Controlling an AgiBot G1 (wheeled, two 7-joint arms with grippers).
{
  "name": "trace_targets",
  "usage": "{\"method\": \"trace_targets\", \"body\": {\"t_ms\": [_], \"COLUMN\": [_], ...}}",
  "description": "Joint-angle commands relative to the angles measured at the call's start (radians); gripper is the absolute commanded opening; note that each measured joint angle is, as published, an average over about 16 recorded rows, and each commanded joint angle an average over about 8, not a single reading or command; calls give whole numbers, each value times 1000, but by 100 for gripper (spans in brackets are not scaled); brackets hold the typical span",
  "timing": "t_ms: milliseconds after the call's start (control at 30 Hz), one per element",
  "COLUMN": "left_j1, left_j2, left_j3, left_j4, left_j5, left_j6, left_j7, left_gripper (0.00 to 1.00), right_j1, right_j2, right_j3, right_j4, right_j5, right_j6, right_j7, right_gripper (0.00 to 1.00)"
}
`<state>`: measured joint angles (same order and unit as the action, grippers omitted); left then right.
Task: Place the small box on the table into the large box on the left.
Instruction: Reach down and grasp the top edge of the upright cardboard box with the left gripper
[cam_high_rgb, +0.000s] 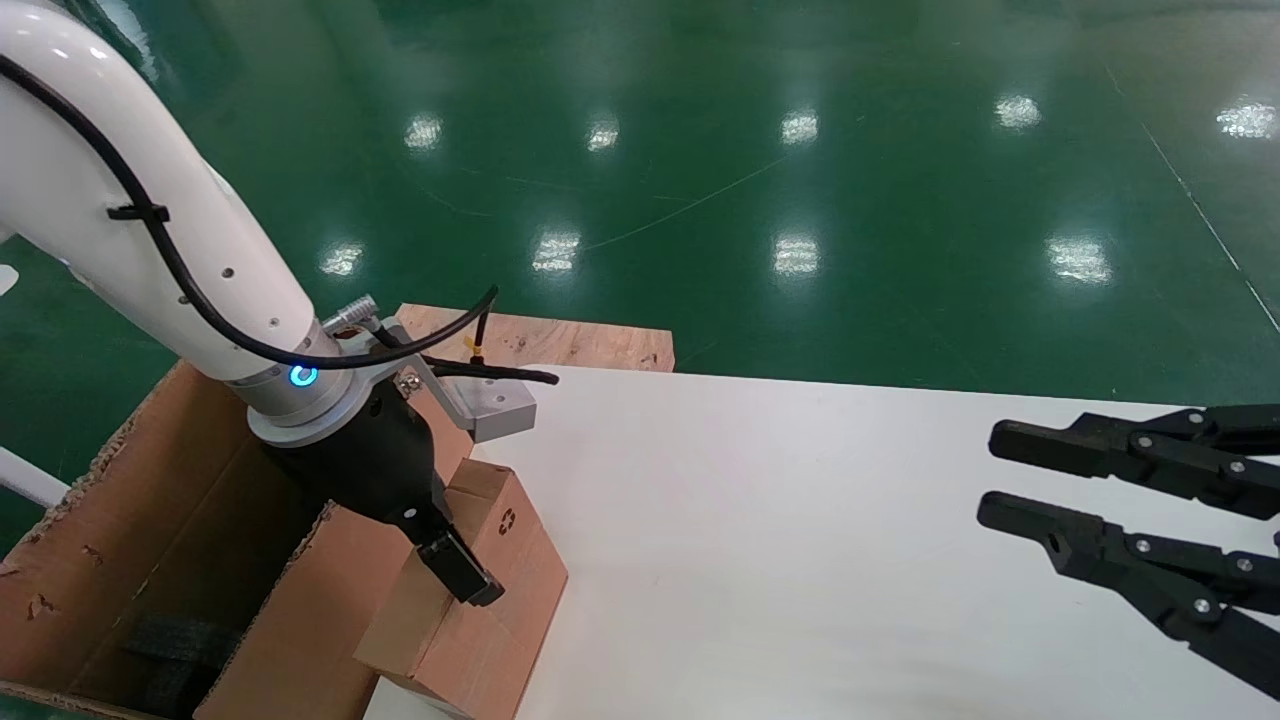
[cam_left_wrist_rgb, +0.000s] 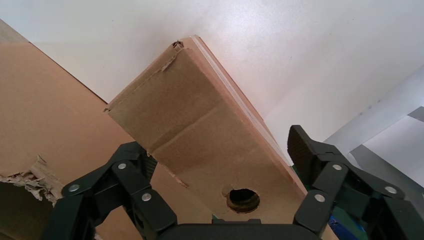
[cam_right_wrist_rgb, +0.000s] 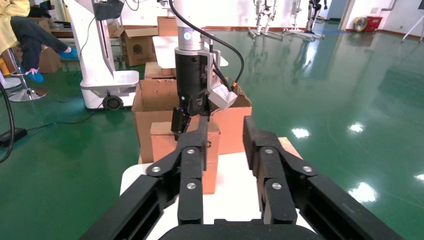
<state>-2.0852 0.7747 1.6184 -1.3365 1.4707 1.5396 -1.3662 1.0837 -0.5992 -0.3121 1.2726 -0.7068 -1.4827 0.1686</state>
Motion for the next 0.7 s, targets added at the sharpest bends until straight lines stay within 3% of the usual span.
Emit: {"method": "trace_targets", "body": {"t_ms": [33, 700], "left_j1": [0, 0], "left_j2": [0, 2], "left_j3": [0, -1], "left_j4": [0, 4], "left_j5": [0, 2], "left_j6": [0, -1], "left_j7": [0, 2], "left_gripper": [0, 0], "right_j1": [0, 0], "right_j2": [0, 0], "right_j3": [0, 0], "right_j4": [0, 0], "right_j5": [0, 0], "right_j6": [0, 0], "right_j7": [0, 0], "right_gripper": [100, 100]}}
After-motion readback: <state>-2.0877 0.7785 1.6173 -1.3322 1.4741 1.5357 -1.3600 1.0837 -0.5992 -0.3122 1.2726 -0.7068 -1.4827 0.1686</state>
